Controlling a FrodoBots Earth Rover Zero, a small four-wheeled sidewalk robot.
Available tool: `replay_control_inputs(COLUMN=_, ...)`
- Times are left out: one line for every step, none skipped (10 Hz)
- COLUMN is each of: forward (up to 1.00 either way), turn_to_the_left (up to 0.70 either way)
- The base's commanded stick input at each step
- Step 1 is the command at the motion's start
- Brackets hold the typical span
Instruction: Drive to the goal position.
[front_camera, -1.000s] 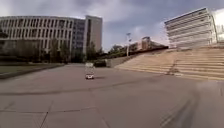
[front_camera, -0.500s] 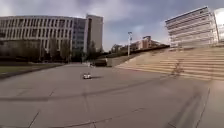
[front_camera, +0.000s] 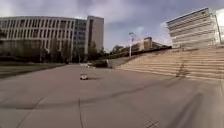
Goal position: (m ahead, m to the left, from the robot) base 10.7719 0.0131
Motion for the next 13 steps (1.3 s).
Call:
replay_control_inputs(forward=0.70, turn_to_the_left=0.00)
replay_control_inputs(forward=0.70, turn_to_the_left=0.00)
replay_control_inputs(forward=0.70, turn_to_the_left=0.00)
replay_control_inputs(forward=0.70, turn_to_the_left=0.00)
replay_control_inputs(forward=0.70, turn_to_the_left=0.00)
replay_control_inputs(forward=0.70, turn_to_the_left=0.00)
replay_control_inputs(forward=0.70, turn_to_the_left=0.05)
replay_control_inputs(forward=0.70, turn_to_the_left=0.12)
replay_control_inputs(forward=0.70, turn_to_the_left=0.14)
replay_control_inputs(forward=0.70, turn_to_the_left=0.14)
replay_control_inputs(forward=0.70, turn_to_the_left=0.14)
replay_control_inputs(forward=0.70, turn_to_the_left=0.14)
replay_control_inputs(forward=0.70, turn_to_the_left=0.14)
